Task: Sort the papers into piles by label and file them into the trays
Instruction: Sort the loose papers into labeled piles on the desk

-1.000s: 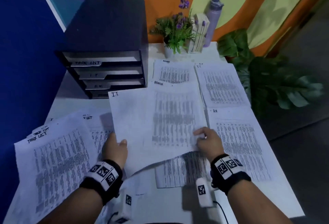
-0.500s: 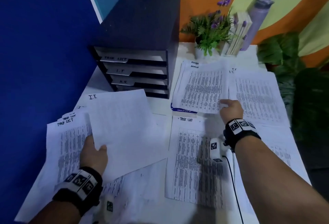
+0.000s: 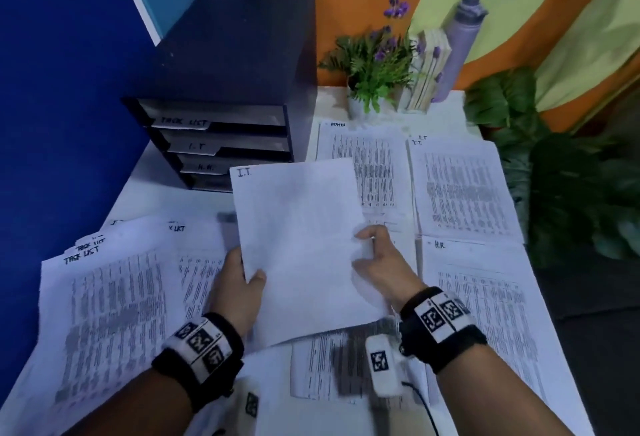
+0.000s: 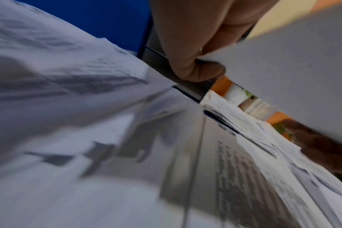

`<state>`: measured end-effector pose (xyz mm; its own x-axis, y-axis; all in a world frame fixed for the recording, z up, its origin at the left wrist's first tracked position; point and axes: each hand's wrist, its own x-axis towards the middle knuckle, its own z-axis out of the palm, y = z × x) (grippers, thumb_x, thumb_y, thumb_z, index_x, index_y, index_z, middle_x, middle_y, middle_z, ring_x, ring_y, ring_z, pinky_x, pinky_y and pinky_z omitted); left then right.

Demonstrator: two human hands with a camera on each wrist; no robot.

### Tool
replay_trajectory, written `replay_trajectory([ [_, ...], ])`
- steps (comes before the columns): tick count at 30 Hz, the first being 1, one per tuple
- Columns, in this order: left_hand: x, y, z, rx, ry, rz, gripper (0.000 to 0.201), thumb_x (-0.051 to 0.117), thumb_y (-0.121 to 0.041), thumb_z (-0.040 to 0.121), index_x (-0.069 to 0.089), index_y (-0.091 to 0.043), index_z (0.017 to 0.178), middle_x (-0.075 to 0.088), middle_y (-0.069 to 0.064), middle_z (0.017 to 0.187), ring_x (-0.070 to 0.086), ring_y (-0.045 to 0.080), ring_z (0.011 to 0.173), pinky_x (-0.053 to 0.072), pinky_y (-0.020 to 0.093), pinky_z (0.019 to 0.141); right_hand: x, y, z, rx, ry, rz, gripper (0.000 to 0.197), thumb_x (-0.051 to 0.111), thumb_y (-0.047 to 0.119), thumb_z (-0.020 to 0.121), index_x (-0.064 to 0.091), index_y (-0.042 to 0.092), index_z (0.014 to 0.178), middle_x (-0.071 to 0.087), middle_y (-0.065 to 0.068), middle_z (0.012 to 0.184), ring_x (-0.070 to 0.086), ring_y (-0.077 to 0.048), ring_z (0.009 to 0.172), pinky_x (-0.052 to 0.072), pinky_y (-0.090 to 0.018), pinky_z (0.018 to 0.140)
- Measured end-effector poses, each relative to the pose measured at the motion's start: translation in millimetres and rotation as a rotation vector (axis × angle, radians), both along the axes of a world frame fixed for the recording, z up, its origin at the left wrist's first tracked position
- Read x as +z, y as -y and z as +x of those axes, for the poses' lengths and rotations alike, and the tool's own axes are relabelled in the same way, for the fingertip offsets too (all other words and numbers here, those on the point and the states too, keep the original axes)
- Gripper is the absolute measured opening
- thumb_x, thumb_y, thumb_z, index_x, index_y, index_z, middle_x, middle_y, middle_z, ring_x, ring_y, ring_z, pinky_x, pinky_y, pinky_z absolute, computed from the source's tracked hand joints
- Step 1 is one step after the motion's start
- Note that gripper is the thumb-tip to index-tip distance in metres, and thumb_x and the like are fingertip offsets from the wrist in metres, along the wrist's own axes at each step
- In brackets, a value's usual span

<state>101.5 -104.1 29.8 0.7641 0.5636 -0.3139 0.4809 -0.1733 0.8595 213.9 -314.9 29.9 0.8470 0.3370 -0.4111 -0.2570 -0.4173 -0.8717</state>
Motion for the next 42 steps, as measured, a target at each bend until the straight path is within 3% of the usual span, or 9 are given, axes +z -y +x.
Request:
replay_trajectory([
  [2,-3.3,20.5,12.5,-0.089,0.026,-0.131,0.052,0.053,0.0,0.093,0.041,-0.031,0.134,0.061,-0.008,0.117,0.06,0.012,0.104,0.049,0.034,0.094,-5.5,26.4,15.4,-0.203,0.108,-0.067,0.034,0.047,-0.01,0.083,0.05,0.019,0.101,0.055,0.001,0.101,0.054,-0.017,0.087,0.04,-0.021,0.065],
  [5,-9.3,47.7,23.5,-0.322,-0.034,-0.072,0.061,0.056,-0.004,0.093,0.032,-0.025,0.144,0.049,-0.005,0.129,0.055,0.006,0.106,0.045,0.018,0.087,-6.1,75.5,54.1,-0.355,0.252,-0.241,0.045,0.04,-0.013,0.079,0.061,0.017,0.105,0.059,-0.008,0.117,0.056,-0.023,0.102,0.04,-0.021,0.078],
  [10,-30.2,72.0,23.9,-0.743,-0.202,0.315,0.062,0.064,-0.017,0.091,0.037,-0.027,0.146,0.023,-0.005,0.155,0.028,0.015,0.141,0.025,0.028,0.116,4.1,142.4,119.5,-0.416,0.387,-0.531,0.053,0.042,-0.013,0.079,0.063,0.011,0.122,0.055,-0.018,0.125,0.057,-0.035,0.112,0.047,-0.033,0.097],
  [15,-45.6,80.9,17.3,-0.982,-0.37,0.541,0.08,0.068,-0.036,0.087,0.021,-0.034,0.151,-0.006,-0.005,0.162,-0.002,0.018,0.149,0.012,0.038,0.121,-4.1,168.8,151.1,-0.351,0.467,-0.733,0.048,0.044,-0.011,0.084,0.059,0.004,0.127,0.044,-0.019,0.139,0.05,-0.04,0.12,0.042,-0.043,0.104],
  [20,-47.8,79.8,10.1,-1.091,-0.476,0.618,0.089,0.07,-0.031,0.086,0.012,-0.035,0.153,-0.018,-0.003,0.161,-0.011,0.025,0.149,0.012,0.047,0.121,-18.4,155.6,148.5,-0.208,0.435,-1.106,0.055,0.055,0.003,0.081,0.044,0.018,0.133,0.009,-0.005,0.16,0.015,-0.035,0.142,0.019,-0.057,0.111],
  [25,-50.9,78.7,6.6,-1.097,-0.47,0.622,0.089,0.069,-0.031,0.087,0.009,-0.036,0.153,-0.02,-0.003,0.16,-0.014,0.025,0.148,0.009,0.046,0.121,-40.9,125.3,126.5,0.063,0.403,-1.024,0.049,0.045,0.019,0.094,0.04,0.02,0.142,0.041,-0.01,0.143,0.039,-0.033,0.127,0.034,-0.047,0.099],
  [29,-38.5,72.5,4.4,-1.008,-0.371,0.571,0.076,0.061,-0.03,0.092,0.016,-0.033,0.153,-0.009,-0.004,0.162,-0.009,0.021,0.149,0.004,0.037,0.12,-46.4,111.2,112.5,0.051,0.259,-0.948,0.05,0.038,0.026,0.099,0.029,0.019,0.147,0.046,-0.015,0.138,0.046,-0.035,0.124,0.037,-0.048,0.096],
  [35,-9.9,2.3,-20.6,-0.5,-0.151,0.464,0.06,0.057,-0.023,0.095,0.031,-0.024,0.149,0.023,-0.005,0.157,0.018,0.014,0.145,0.018,0.032,0.12,-19.0,50.6,57.2,0.03,0.448,-0.548,0.041,0.048,0.018,0.096,0.05,0.012,0.137,0.055,-0.015,0.131,0.054,-0.033,0.118,0.043,-0.046,0.101],
  [42,-29.6,-162.1,-103.5,0.134,-0.602,0.491,0.07,0.057,-0.03,0.094,0.024,-0.009,0.151,0.023,0.015,0.157,0.023,0.032,0.144,0.022,0.043,0.118,-11.6,-63.7,-59.9,0.332,0.331,-0.099,0.024,0.058,0.012,0.093,0.069,0.014,0.115,0.066,-0.002,0.113,0.061,-0.013,0.1,0.047,-0.025,0.096],
])
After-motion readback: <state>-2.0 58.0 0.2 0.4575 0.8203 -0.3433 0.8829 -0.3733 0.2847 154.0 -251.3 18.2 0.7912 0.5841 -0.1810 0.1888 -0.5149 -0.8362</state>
